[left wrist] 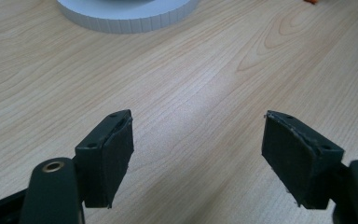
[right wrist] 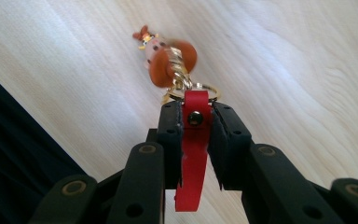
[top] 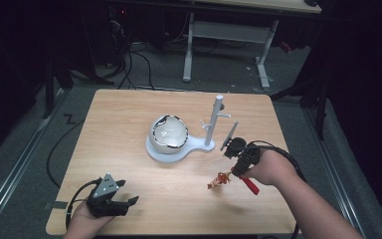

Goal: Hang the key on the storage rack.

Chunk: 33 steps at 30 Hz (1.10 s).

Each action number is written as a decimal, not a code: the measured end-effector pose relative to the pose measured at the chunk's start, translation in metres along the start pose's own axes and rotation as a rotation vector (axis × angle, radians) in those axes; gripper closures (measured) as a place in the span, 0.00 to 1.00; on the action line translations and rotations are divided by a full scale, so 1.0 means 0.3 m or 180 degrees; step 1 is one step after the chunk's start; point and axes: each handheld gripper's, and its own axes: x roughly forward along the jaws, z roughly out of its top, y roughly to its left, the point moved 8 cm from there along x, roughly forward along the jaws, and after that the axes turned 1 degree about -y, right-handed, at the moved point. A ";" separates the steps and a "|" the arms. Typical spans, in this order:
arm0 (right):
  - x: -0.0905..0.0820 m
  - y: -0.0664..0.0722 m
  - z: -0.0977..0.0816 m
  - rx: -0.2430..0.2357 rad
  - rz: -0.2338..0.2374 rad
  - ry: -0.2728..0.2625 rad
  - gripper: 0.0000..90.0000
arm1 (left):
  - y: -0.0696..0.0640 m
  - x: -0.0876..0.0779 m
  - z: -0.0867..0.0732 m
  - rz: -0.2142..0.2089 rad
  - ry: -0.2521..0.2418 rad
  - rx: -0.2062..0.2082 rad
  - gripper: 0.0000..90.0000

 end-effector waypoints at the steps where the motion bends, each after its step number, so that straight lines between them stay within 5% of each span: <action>1: -0.012 -0.006 -0.005 0.0016 -0.0016 -0.0011 0.83 | -0.001 0.000 0.000 -0.0001 0.0002 0.0000 0.28; 16: -0.147 -0.112 -0.053 0.0333 -0.0132 -0.0092 0.83 | -0.006 0.003 -0.003 -0.0023 0.0033 0.0020 0.28; 33: -0.280 -0.194 0.084 0.0450 -0.0175 -0.0206 0.83 | -0.002 -0.004 -0.005 -0.0015 0.0012 0.0008 0.28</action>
